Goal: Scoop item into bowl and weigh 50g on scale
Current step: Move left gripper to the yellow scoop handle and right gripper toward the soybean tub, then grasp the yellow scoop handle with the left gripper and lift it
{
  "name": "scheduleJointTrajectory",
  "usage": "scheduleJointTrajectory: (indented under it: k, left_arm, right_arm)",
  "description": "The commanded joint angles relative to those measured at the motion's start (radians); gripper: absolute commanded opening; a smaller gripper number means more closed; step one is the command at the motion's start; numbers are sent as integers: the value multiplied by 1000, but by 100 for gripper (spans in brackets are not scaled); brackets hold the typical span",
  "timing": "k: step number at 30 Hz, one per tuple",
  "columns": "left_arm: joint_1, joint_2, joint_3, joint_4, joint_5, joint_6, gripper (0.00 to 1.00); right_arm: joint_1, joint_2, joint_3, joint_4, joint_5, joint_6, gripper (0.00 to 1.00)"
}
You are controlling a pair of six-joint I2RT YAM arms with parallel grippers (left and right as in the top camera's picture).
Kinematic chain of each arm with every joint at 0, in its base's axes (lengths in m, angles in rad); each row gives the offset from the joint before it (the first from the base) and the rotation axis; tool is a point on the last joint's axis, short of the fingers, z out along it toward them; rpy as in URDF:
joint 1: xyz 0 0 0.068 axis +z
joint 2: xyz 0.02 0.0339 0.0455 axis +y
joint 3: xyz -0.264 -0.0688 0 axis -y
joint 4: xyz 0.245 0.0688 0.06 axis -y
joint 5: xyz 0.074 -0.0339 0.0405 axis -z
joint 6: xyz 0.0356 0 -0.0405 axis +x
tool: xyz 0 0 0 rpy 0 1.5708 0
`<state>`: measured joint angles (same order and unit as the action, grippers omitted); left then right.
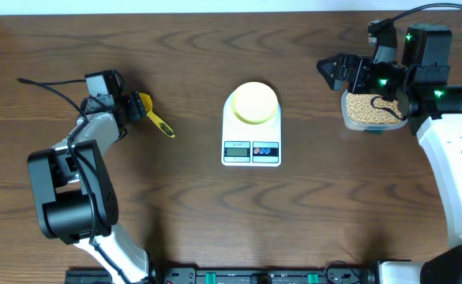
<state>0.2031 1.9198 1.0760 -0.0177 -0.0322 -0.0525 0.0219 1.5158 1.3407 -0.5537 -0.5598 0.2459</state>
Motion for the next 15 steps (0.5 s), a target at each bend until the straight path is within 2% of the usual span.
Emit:
scheduleJointTrajectory:
  k: [1, 8, 11, 12, 15]
  left_arm:
    - [5, 16, 16, 27, -6, 8, 82]
    - [4, 21, 16, 46, -5, 7, 80]
    - [4, 21, 16, 46, -5, 6, 64]
    - [4, 21, 16, 46, -5, 6, 54]
    - [4, 21, 16, 46, -5, 6, 46]
  right_arm:
    - [14, -5, 17, -5, -31, 12, 99]
    - [35, -5, 17, -3, -22, 32, 99]
    - [39, -5, 17, -2, -14, 47, 99]
    - [39, -5, 17, -2, -11, 50, 98]
    - [39, -5, 17, -2, -7, 54, 98]
